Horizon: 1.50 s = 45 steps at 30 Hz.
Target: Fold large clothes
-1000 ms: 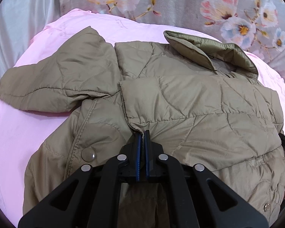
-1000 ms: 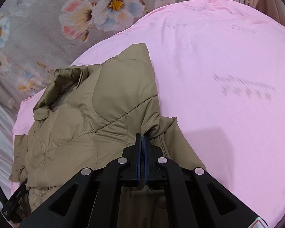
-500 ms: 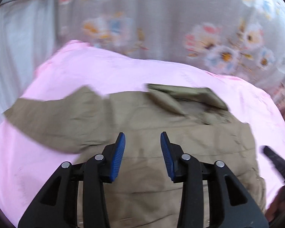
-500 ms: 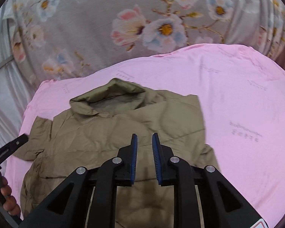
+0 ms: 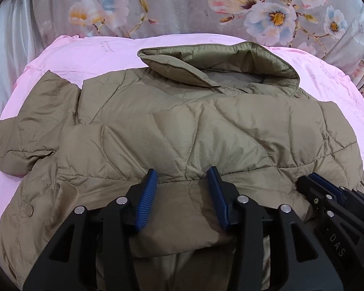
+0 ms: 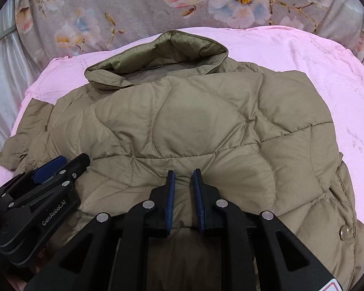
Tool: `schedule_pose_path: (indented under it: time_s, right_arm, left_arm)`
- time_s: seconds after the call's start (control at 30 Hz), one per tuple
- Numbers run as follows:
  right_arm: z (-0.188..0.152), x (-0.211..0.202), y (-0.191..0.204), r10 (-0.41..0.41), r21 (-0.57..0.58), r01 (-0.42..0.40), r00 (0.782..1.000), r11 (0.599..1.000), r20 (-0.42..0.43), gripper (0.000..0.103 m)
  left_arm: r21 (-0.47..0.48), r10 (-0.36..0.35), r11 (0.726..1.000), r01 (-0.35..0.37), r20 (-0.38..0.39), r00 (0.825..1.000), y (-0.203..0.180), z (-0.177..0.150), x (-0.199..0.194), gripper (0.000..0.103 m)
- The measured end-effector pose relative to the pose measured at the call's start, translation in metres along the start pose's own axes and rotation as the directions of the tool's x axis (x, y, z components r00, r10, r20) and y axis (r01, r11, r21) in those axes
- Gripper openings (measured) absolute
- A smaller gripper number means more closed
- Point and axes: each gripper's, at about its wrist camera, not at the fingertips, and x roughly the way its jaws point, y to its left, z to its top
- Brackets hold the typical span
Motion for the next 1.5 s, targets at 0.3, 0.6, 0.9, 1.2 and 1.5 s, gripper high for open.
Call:
schedule_pose_path:
  time_s: [0.3, 0.6, 0.9, 1.2, 1.5]
  right_arm:
    - [0.001, 0.004, 0.001, -0.002, 0.001, 0.002, 1.0, 1.0, 0.005, 0.017]
    - [-0.016, -0.042, 0.003, -0.02, -0.006, 0.02, 0.998, 1.0, 0.065, 0.043]
    - [-0.04, -0.052, -0.001, 0.002, 0.019, -0.003, 0.998, 1.0, 0.056, 0.051]
    - [-0.044, -0.044, 0.004, -0.023, -0.005, 0.024, 0.999, 1.0, 0.042, 0.058]
    - [-0.045, -0.042, 0.006, -0.032, -0.01, 0.032, 0.999, 0.999, 0.036, 0.06]
  left_arm:
    - [-0.048, -0.078, 0.996, 0.079, 0.008, 0.997, 0.013, 0.002, -0.001, 0.057]
    - [-0.362, -0.057, 0.928, 0.094, 0.111, 0.992, 0.138, 0.012, -0.078, 0.092]
    - [-0.732, 0.223, 0.661, -0.165, -0.019, 0.975, 0.379, 0.011, -0.079, 0.091]
    - [-0.886, 0.139, 0.452, -0.108, -0.05, 0.989, 0.473, -0.004, -0.028, 0.069]
    - [-0.791, 0.236, 0.586, -0.176, -0.041, 0.971, 0.447, 0.034, -0.052, 0.003]
